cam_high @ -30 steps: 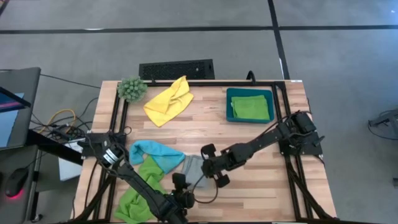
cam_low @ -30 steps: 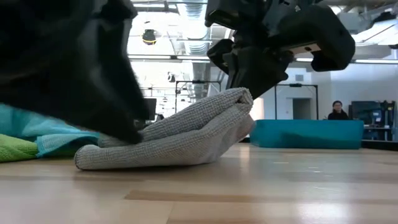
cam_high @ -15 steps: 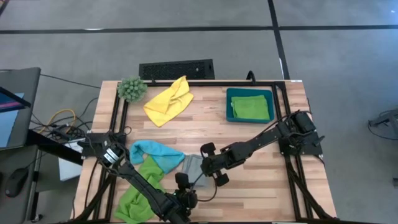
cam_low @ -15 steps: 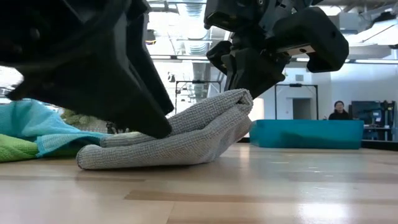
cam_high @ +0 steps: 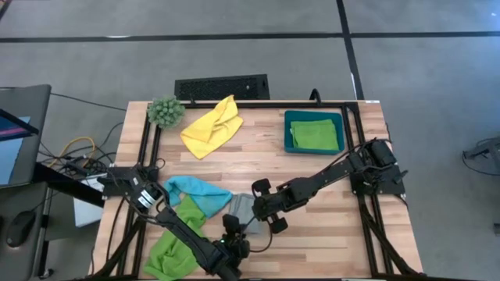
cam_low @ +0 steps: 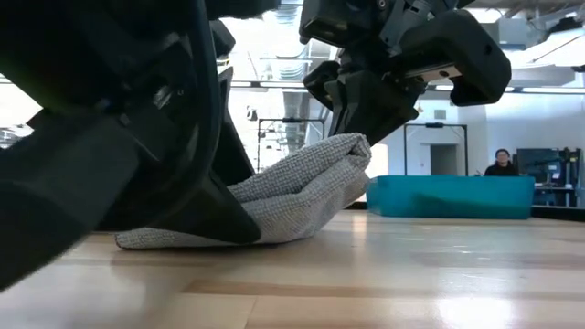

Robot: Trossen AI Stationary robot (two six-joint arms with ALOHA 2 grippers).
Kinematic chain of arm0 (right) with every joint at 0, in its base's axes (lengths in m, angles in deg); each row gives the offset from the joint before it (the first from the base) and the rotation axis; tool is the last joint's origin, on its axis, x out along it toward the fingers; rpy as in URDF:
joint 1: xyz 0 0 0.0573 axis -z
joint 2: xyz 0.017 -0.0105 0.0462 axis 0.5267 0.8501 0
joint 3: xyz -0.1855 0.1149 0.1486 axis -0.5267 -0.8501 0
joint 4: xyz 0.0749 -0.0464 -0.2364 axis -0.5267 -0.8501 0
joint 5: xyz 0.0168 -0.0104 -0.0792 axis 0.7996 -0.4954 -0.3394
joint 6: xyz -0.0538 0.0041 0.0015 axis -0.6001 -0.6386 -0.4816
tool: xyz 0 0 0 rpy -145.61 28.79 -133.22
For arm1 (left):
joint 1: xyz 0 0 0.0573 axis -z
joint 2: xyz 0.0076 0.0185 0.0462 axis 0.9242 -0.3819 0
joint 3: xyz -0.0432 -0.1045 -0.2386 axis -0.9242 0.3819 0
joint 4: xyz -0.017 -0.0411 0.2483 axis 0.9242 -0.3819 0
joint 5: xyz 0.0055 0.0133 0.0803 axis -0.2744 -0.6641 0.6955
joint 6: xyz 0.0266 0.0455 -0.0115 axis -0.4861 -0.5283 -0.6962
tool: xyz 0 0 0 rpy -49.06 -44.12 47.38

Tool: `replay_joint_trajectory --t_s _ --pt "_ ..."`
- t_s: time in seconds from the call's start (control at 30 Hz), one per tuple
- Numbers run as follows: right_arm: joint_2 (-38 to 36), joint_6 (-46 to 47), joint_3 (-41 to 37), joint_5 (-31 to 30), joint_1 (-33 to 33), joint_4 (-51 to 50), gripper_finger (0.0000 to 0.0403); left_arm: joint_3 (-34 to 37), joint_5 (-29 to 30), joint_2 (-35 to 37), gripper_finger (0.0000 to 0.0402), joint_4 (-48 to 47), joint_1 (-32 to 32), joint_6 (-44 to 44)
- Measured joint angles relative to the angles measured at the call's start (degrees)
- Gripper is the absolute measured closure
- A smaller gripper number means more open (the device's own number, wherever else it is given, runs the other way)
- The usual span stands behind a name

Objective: Fold microfiber towels
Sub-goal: Fold the dark white microfiber cloth

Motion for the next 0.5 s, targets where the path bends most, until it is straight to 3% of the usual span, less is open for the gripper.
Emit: replay_joint_trajectory --t_s 0.27,0.37,0.5 --pt "0.0 0.9 0.0 0.22 0.0 0.03 0.04 -0.2 1.54 -0.64 0.0257 -0.57 -1.69 -0.52" --pt "0.0 0.9 0.0 0.22 0.0 0.06 0.04 -0.6 0.71 -0.59 0.0298 -2.53 -2.31 -0.5" --pt "0.0 1.47 0.0 0.22 0.0 0.08 0.0398 -0.72 -3.78 -0.58 0.0381 -4.33 -3.14 -0.39"
